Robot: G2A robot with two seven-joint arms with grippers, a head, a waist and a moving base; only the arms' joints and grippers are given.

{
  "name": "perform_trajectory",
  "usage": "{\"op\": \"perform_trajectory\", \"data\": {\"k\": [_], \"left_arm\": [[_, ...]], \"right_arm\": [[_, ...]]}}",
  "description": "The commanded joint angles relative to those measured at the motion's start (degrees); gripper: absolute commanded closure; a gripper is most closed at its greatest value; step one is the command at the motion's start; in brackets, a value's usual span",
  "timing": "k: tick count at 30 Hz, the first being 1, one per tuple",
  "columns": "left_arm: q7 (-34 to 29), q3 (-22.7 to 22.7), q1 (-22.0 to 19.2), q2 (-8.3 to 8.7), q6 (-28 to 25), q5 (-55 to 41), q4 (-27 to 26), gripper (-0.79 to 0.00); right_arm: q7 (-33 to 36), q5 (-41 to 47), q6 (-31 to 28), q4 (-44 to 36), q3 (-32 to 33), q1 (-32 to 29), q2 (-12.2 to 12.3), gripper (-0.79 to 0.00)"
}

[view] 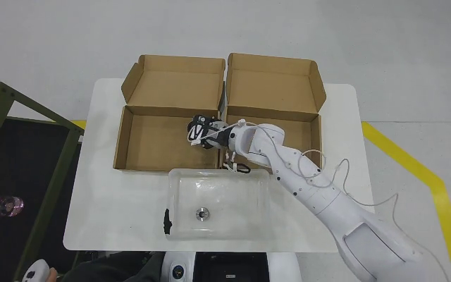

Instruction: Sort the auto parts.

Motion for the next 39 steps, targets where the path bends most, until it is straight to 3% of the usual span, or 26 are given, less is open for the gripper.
{"op": "perform_trajectory", "data": {"k": [1, 4, 10, 12, 15, 17, 18, 21, 30, 39], "left_arm": [[0.0, 0.0, 0.0, 0.0, 0.0, 0.0, 0.0, -0.785], [0.0, 0.0, 0.0, 0.0, 0.0, 0.0, 0.0, -0.785], [0.0, 0.0, 0.0, 0.0, 0.0, 0.0, 0.0, -0.785], [0.0, 0.0, 0.0, 0.0, 0.0, 0.0, 0.0, -0.785], [0.0, 0.0, 0.0, 0.0, 0.0, 0.0, 0.0, -0.785], [0.0, 0.0, 0.0, 0.0, 0.0, 0.0, 0.0, -0.785], [0.0, 0.0, 0.0, 0.0, 0.0, 0.0, 0.0, -0.785], [0.0, 0.0, 0.0, 0.0, 0.0, 0.0, 0.0, -0.785], [0.0, 0.0, 0.0, 0.0, 0.0, 0.0, 0.0, -0.785], [0.0, 0.0, 0.0, 0.0, 0.0, 0.0, 0.0, -0.785]], "right_arm": [[0.12, -0.43, 0.23, 0.88, -0.3, 0.36, -0.35, -0.065], [0.08, -1.19, 0.66, 2.34, -0.75, 0.9, -0.91, -0.145], [-0.04, -2.02, 0.75, 4.89, -1.54, 1.6, -2.0, -0.219], [0.06, -2.36, 0.8, 5.55, -1.74, 1.8, -2.33, -0.305], [0.04, -2.78, 0.96, 6.22, -1.81, 1.9, -2.71, -0.369], [0.03, -3.02, 0.85, 6.5, -1.69, 1.98, -2.87, -0.579], [0.04, -3.17, 0.82, 6.5, -1.54, 2.06, -2.92, -0.646], [-0.34, -3.32, 0.85, 6.09, -0.73, 2.2, -2.97, -0.73], [-1.65, -1.82, -1.79, -1.48, 3.43, 0.35, -2.04, -0.717], [0.84, -0.68, -6.99, -15.85, 8.12, -6.8, 0.18, -0.677]]}}
